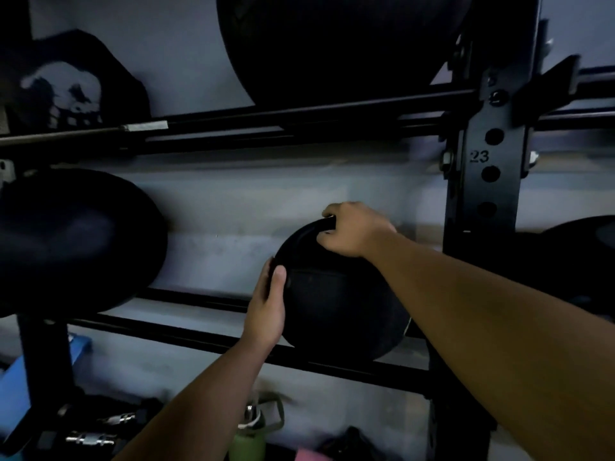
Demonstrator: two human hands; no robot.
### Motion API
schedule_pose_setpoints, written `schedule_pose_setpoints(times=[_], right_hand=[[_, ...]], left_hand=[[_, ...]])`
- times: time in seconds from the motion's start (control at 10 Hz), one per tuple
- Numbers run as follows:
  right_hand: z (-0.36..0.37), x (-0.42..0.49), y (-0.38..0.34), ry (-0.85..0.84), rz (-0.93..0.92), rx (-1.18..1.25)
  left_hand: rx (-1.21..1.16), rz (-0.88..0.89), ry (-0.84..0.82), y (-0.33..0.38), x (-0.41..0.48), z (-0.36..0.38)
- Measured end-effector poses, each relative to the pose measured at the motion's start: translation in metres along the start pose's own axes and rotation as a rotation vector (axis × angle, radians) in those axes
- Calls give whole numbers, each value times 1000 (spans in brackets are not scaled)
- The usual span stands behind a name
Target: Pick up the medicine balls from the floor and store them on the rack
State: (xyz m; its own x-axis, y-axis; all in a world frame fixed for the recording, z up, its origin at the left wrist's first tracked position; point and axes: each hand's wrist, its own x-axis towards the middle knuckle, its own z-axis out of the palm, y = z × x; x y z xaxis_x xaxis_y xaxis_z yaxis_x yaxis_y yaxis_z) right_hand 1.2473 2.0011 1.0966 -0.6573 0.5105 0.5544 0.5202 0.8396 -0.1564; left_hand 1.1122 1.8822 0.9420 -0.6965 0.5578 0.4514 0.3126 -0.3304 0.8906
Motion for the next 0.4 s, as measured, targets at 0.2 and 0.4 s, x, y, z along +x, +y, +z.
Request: schedule_pose_setpoints(times=[0.2,0.4], right_hand=[[-2,-52,31,44,90,198],[-33,-96,52,-54,231,66]], left_hand=[[128,-84,-68,9,14,-35],[183,11,-54,51,5,-16]])
